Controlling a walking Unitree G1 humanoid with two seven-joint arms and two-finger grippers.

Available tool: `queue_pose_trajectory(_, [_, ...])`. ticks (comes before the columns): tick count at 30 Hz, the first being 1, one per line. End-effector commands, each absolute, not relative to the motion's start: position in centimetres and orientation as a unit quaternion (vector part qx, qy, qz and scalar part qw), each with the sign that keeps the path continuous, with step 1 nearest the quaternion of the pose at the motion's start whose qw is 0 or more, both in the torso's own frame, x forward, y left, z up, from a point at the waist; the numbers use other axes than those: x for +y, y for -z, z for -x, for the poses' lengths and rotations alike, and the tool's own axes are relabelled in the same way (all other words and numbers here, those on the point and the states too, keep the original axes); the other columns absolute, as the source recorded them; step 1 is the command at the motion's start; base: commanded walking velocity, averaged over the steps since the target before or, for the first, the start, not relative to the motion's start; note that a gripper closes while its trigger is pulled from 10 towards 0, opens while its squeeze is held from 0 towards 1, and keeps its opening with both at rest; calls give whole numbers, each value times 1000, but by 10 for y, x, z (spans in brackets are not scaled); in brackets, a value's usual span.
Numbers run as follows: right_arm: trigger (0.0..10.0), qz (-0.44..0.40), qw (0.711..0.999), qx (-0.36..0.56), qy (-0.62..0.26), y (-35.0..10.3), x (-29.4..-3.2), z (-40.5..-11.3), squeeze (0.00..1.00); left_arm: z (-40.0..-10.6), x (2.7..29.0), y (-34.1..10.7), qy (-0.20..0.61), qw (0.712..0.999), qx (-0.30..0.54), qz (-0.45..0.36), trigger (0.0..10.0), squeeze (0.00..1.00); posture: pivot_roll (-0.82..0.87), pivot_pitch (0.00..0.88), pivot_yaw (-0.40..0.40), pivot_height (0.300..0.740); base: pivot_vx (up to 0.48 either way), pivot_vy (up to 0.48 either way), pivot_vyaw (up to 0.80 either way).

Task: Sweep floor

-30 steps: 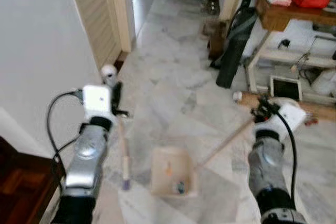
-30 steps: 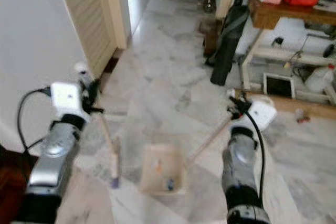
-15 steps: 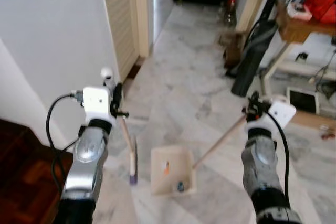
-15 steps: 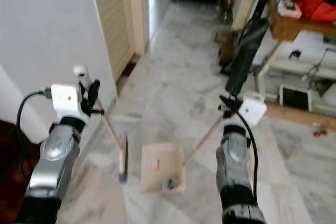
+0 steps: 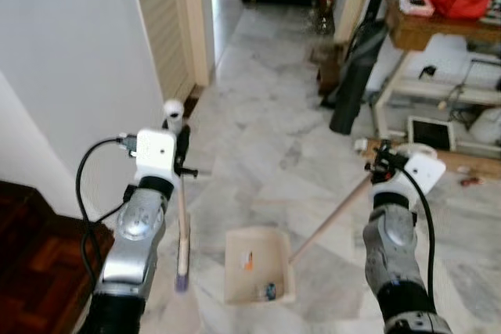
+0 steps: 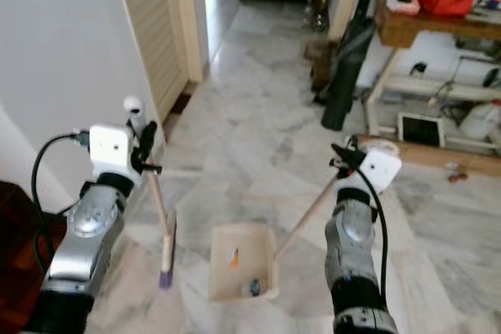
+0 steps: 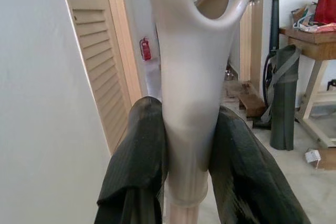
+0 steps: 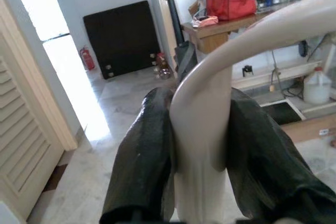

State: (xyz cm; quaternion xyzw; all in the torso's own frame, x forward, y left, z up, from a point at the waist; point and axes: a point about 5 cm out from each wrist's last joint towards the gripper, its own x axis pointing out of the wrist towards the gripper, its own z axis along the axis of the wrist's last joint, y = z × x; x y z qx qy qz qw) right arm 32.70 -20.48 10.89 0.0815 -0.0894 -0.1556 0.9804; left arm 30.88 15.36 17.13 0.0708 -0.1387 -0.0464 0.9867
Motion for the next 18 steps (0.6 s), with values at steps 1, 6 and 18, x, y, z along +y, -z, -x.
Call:
queue_pose_trajectory(1, [10000, -85, 976, -122, 158, -125, -208, -331, 0, -309, 151, -180, 47, 984, -155, -73, 10000, 0, 86, 0, -12, 740, 0, -368, 0])
queue_pose_trajectory(6, [10000, -85, 977, -120, 157, -125, -208, -332, 0, -310, 149, -180, 54, 984, -160, -59, 10000, 0, 83, 0, -12, 740, 0, -212, 0])
queue_pose_trajectory(18, [10000, -84, 978, -117, 150, -125, -206, -333, 0, -306, 149, -175, 57, 985, -153, -49, 10000, 0, 83, 0, -19, 740, 0, 0, 0])
